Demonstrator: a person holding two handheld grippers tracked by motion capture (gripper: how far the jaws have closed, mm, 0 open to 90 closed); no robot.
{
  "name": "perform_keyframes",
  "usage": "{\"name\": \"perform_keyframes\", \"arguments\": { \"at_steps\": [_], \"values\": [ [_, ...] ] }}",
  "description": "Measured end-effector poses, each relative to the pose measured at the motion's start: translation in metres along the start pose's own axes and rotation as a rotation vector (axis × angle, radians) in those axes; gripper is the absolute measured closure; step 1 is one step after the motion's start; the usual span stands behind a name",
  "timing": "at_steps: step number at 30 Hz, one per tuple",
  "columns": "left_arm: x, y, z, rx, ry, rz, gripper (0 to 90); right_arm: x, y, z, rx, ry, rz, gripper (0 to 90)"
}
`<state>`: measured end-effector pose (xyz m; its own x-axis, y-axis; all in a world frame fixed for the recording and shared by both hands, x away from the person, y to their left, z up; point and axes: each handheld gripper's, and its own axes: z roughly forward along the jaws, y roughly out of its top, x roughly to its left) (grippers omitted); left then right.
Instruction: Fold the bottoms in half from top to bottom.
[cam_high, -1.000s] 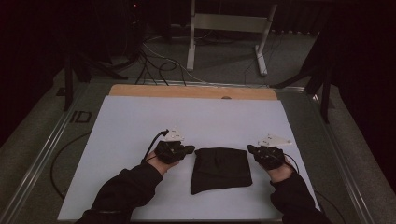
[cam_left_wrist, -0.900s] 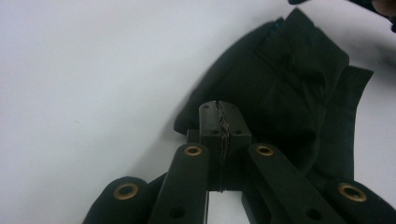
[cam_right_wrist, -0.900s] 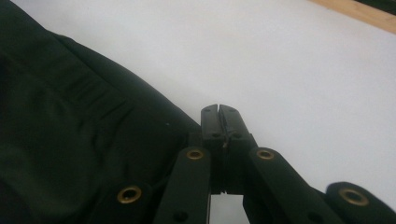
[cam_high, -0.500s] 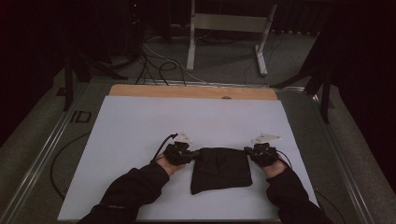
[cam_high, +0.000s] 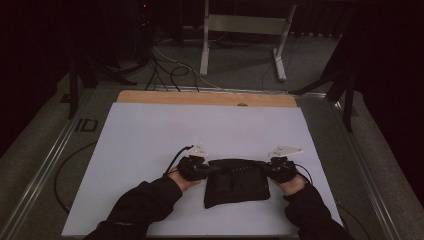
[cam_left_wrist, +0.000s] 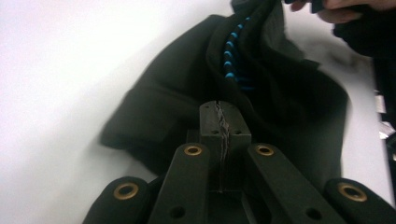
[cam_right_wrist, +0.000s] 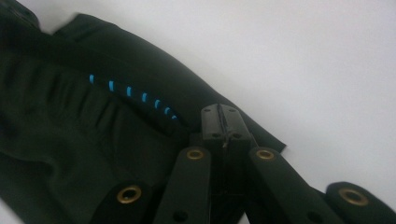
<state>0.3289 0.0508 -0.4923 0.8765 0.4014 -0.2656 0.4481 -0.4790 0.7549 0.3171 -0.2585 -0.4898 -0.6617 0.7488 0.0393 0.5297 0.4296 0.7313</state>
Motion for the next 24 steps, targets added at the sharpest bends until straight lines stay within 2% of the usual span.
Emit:
{"name": "perform_keyframes", "arguments": {
  "at_steps": [3, 8, 10, 12, 14, 16, 20, 24],
  "values": [
    [-0.006, 0.001, -0.002, -0.002, -0.019, 0.011, 89.5, 0.007, 0.000, -0.005, -0.013, 0.026, -0.008, 90.0],
    [-0.017, -0.002, -0.005, 0.025, -0.051, 0.047, 89.5, 0.020, -0.004, -0.017, -0.012, 0.052, -0.023, 90.0],
    [-0.021, -0.002, -0.005, 0.031, -0.071, 0.054, 89.5, 0.022, -0.005, -0.023, -0.013, 0.079, -0.011, 90.0],
    [-0.026, -0.003, -0.004, 0.038, -0.095, 0.061, 89.5, 0.026, -0.008, -0.027, -0.017, 0.084, -0.014, 90.0],
    [-0.032, -0.004, -0.003, 0.053, -0.105, 0.088, 89.5, 0.032, -0.012, -0.032, -0.018, 0.094, -0.019, 89.9],
    [-0.040, -0.006, -0.003, 0.060, -0.115, 0.111, 89.4, 0.036, -0.014, -0.037, -0.020, 0.091, -0.027, 90.0],
    [-0.049, -0.007, -0.005, 0.048, -0.130, 0.122, 85.8, 0.044, -0.019, -0.045, -0.038, 0.087, -0.022, 89.9],
    [-0.053, -0.009, -0.005, 0.045, -0.137, 0.126, 81.5, 0.047, -0.021, -0.046, -0.027, 0.062, -0.062, 89.9]
  ]
}}
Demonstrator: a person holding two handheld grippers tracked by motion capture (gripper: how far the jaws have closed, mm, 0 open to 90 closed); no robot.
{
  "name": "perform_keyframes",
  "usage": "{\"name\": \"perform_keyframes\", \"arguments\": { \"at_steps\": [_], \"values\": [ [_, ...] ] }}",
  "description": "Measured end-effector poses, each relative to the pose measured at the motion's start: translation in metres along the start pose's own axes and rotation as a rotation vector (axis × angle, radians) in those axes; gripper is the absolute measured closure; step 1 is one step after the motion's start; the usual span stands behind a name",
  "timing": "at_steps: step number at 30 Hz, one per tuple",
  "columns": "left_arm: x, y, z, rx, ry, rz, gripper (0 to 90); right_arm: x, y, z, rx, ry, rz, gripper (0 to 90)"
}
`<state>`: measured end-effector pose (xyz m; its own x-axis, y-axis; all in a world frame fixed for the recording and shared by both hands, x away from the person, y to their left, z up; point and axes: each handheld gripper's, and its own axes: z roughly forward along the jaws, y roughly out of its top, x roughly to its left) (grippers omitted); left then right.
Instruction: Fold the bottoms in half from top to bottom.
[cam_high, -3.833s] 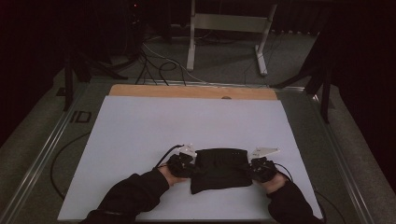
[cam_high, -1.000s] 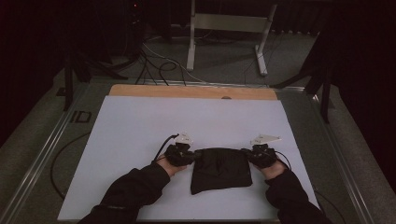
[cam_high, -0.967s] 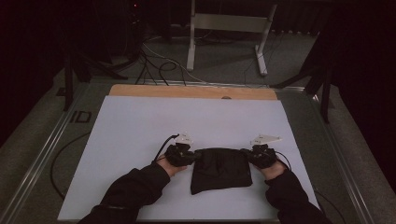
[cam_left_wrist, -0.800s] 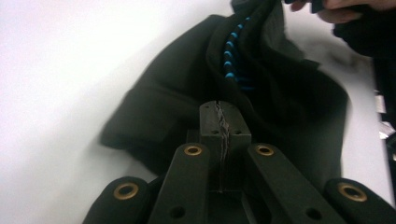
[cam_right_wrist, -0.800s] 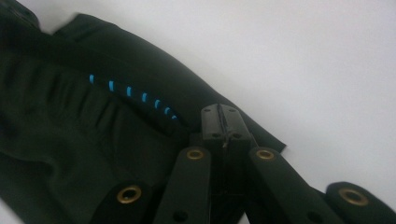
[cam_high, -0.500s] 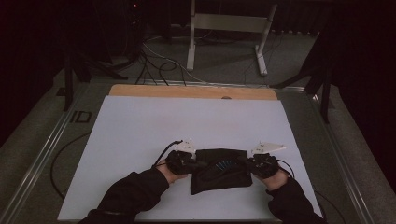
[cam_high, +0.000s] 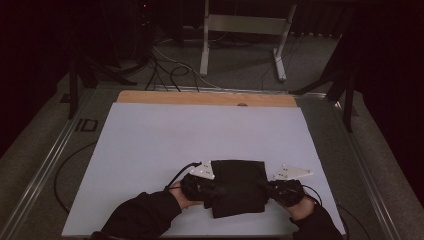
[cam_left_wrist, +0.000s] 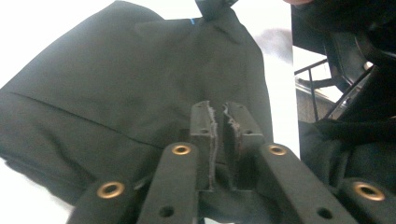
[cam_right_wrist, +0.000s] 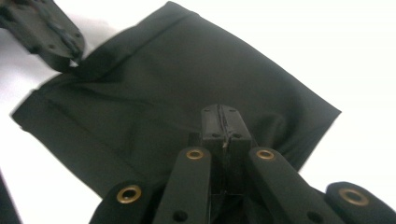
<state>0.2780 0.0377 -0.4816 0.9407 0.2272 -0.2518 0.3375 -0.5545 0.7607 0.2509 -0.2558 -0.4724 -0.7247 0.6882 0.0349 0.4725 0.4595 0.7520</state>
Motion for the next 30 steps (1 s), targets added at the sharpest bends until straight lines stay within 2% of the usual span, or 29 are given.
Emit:
{"name": "perform_keyframes", "arguments": {
  "at_steps": [1, 4, 7, 9, 11, 12, 13, 14, 19, 23, 24, 25, 27, 28, 29, 30],
  "values": [
    [-0.001, 0.000, 0.000, -0.005, 0.006, 0.005, 80.0, -0.001, 0.000, 0.000, 0.004, -0.009, -0.009, 89.9],
    [0.000, -0.001, -0.002, -0.020, 0.028, 0.010, 66.1, -0.005, -0.001, -0.004, -0.014, -0.017, 0.025, 89.7],
    [0.004, -0.001, -0.008, -0.066, 0.049, -0.004, 48.7, -0.005, -0.002, -0.010, -0.018, -0.032, 0.007, 79.9],
    [0.007, -0.001, -0.013, -0.093, 0.062, -0.013, 34.0, -0.004, -0.005, -0.015, -0.021, -0.037, 0.019, 70.3],
    [0.010, -0.003, -0.020, -0.125, 0.076, -0.017, 22.6, -0.005, -0.010, -0.020, -0.025, -0.005, 0.045, 61.6],
    [0.010, -0.003, -0.020, -0.125, 0.076, -0.017, 16.6, -0.005, -0.010, -0.020, -0.025, -0.005, 0.045, 61.6],
    [0.013, -0.005, -0.026, -0.132, 0.101, -0.013, 16.6, -0.004, -0.013, -0.022, -0.024, 0.004, 0.051, 56.1],
    [0.015, -0.006, -0.028, -0.142, 0.107, -0.015, 6.8, -0.002, -0.021, -0.024, -0.010, 0.029, 0.063, 52.2],
    [0.020, -0.012, -0.042, -0.185, 0.126, -0.027, 2.1, 0.001, -0.034, -0.020, 0.045, 0.062, 0.085, 46.3],
    [0.021, -0.017, -0.046, -0.190, 0.141, -0.029, 2.1, 0.000, -0.037, -0.014, 0.090, 0.087, 0.074, 44.0],
    [0.022, -0.018, -0.047, -0.183, 0.142, -0.027, 2.1, -0.001, -0.038, -0.012, 0.097, 0.106, 0.077, 44.1],
    [0.022, -0.019, -0.046, -0.179, 0.144, -0.026, 2.1, 0.000, -0.039, -0.011, 0.110, 0.118, 0.076, 46.8],
    [0.022, -0.020, -0.045, -0.174, 0.143, -0.025, 2.1, 0.002, -0.039, -0.009, 0.121, 0.126, 0.028, 54.6],
    [0.022, -0.020, -0.044, -0.172, 0.142, -0.025, 2.1, 0.005, -0.038, -0.010, 0.125, 0.124, 0.028, 60.1],
    [0.022, -0.020, -0.044, -0.167, 0.142, -0.020, 2.1, 0.006, -0.037, -0.010, 0.127, 0.114, 0.002, 63.4],
    [0.021, -0.020, -0.043, -0.167, 0.144, -0.018, 2.1, 0.007, -0.035, -0.012, 0.127, 0.110, -0.005, 64.2]
  ]
}}
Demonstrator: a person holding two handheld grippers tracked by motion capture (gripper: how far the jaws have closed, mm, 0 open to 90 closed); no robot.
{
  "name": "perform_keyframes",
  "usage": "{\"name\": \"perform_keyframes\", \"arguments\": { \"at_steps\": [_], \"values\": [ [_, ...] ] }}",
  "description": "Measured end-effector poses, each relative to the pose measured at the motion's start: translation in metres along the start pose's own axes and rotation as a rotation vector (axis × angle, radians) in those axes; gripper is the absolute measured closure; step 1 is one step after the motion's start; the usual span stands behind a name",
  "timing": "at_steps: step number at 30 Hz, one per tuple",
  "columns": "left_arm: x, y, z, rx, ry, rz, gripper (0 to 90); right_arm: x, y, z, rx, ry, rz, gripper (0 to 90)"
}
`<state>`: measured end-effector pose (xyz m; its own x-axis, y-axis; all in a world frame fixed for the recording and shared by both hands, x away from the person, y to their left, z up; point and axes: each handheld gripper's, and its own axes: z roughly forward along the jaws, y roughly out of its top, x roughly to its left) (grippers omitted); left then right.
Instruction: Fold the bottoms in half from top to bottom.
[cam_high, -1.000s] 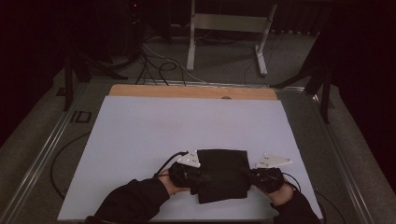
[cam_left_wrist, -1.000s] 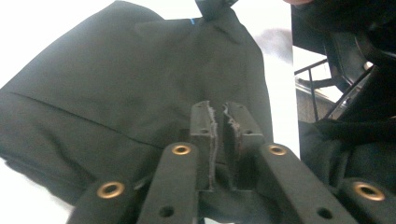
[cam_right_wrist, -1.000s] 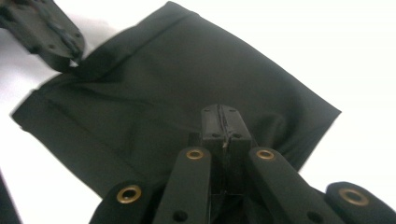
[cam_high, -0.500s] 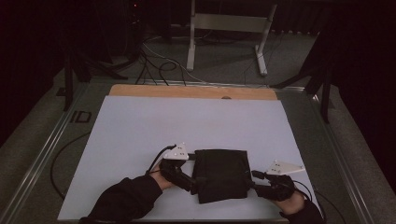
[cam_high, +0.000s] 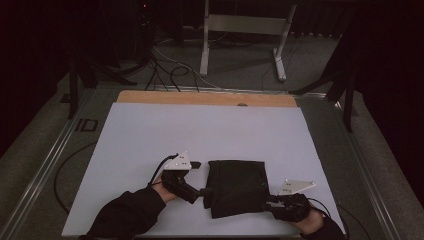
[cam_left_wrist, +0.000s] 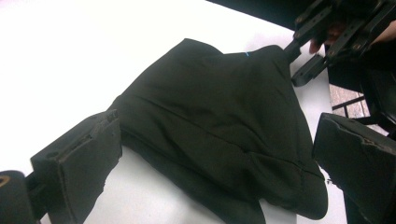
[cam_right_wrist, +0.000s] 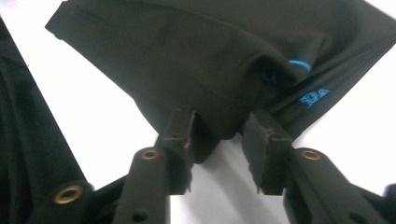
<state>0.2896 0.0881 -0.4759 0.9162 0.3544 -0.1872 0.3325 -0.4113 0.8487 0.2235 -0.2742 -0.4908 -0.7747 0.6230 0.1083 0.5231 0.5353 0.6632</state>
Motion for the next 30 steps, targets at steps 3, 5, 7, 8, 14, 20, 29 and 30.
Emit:
{"name": "perform_keyframes", "arguments": {
  "at_steps": [3, 5, 7, 8, 14, 20, 29, 30],
  "values": [
    [0.000, 0.000, 0.000, -0.001, 0.000, 0.002, 2.1, 0.002, 0.003, -0.007, -0.012, 0.009, 0.001, 70.7],
    [0.000, 0.001, -0.001, -0.007, 0.003, -0.003, 2.1, 0.006, 0.005, -0.010, -0.016, 0.022, -0.012, 72.9],
    [0.001, 0.001, -0.001, -0.005, 0.003, -0.002, 2.1, 0.010, 0.007, -0.012, -0.018, 0.033, -0.032, 74.3],
    [0.000, 0.001, -0.001, -0.011, 0.002, -0.005, 2.1, 0.012, 0.008, -0.013, -0.017, 0.037, -0.030, 76.4],
    [-0.001, 0.001, 0.000, -0.007, -0.005, -0.003, 2.1, 0.017, 0.014, -0.024, -0.064, 0.064, -0.028, 78.2],
    [-0.004, 0.003, -0.001, -0.019, -0.026, 0.004, 2.1, 0.020, 0.009, -0.023, 0.007, 0.117, -0.028, 77.3],
    [-0.012, 0.007, -0.001, -0.013, -0.050, 0.024, 2.7, 0.013, 0.012, -0.037, -0.111, -0.003, 0.003, 68.2],
    [-0.013, 0.008, 0.000, -0.012, -0.052, 0.026, 2.8, 0.013, 0.013, -0.039, -0.137, -0.016, 0.015, 73.0]
  ]
}}
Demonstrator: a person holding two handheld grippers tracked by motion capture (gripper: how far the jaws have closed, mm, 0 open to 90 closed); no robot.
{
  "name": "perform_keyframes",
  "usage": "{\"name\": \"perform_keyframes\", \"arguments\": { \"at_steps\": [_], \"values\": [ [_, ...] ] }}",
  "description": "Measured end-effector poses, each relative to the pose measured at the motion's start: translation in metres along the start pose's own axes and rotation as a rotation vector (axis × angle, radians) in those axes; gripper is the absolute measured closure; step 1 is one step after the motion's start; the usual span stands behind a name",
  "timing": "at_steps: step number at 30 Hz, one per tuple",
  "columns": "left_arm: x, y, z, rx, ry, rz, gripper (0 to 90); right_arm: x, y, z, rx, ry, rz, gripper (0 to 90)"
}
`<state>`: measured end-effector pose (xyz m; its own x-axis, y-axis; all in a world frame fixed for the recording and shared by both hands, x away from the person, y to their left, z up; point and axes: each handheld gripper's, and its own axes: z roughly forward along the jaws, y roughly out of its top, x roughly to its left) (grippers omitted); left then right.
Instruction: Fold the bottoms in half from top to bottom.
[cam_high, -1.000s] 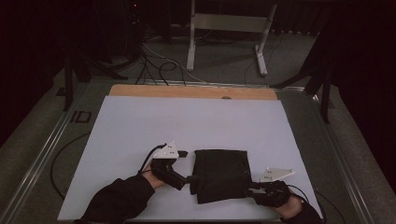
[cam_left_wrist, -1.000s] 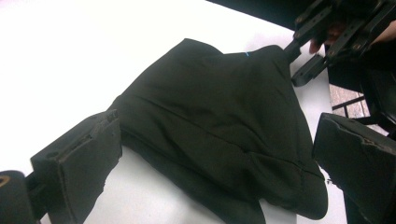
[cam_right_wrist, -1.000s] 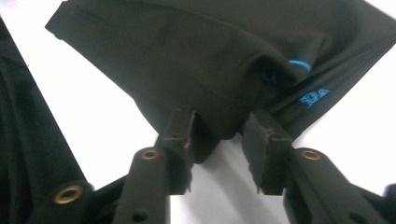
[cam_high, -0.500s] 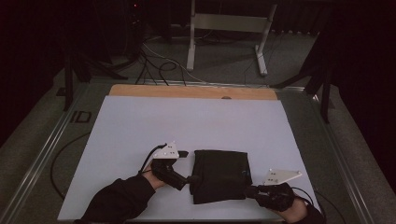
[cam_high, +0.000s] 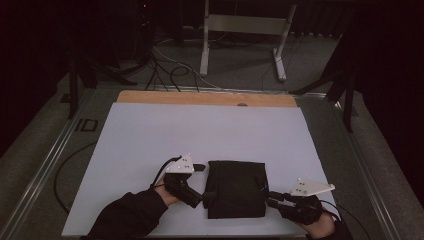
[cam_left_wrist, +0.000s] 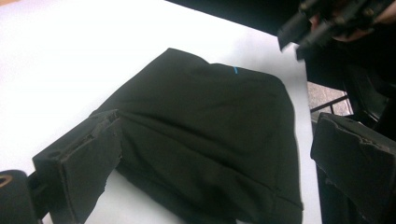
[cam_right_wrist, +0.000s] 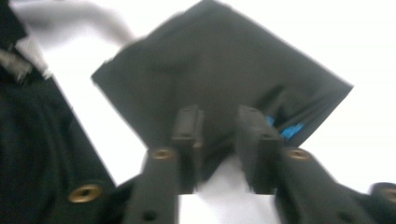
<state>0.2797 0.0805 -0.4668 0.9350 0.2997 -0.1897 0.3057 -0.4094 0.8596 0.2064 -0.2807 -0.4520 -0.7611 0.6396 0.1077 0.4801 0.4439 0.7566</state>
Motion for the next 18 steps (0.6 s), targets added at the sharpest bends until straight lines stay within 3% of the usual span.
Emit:
{"name": "perform_keyframes", "arguments": {
  "at_steps": [2, 4, 6, 7, 10, 12, 15, 18],
  "values": [
    [-0.001, 0.000, 0.001, 0.000, -0.005, 0.002, 2.9, 0.000, 0.001, 0.000, -0.027, -0.015, 0.002, 74.4],
    [-0.006, 0.001, 0.003, 0.009, -0.021, 0.011, 3.9, 0.001, 0.003, 0.002, -0.054, -0.042, 0.003, 83.7],
    [-0.006, 0.001, 0.003, 0.009, -0.021, 0.011, 4.2, 0.001, 0.004, 0.004, -0.059, -0.042, 0.002, 83.7],
    [-0.012, 0.002, 0.005, 0.012, -0.040, 0.017, 9.1, 0.003, 0.005, 0.009, -0.052, -0.042, -0.010, 89.8],
    [-0.019, 0.002, 0.008, 0.020, -0.079, 0.013, 17.6, 0.005, 0.004, 0.018, -0.021, -0.027, -0.022, 89.9],
    [-0.024, 0.000, 0.010, 0.029, -0.096, 0.028, 34.5, 0.005, 0.002, 0.023, -0.002, -0.014, -0.028, 89.9],
    [-0.030, -0.004, 0.017, 0.081, -0.134, 0.054, 52.9, 0.005, 0.000, 0.027, 0.013, -0.003, -0.024, 89.9],
    [-0.033, -0.009, 0.026, 0.133, -0.145, 0.068, 67.7, 0.005, -0.002, 0.033, 0.034, 0.003, -0.025, 89.9]
  ]
}}
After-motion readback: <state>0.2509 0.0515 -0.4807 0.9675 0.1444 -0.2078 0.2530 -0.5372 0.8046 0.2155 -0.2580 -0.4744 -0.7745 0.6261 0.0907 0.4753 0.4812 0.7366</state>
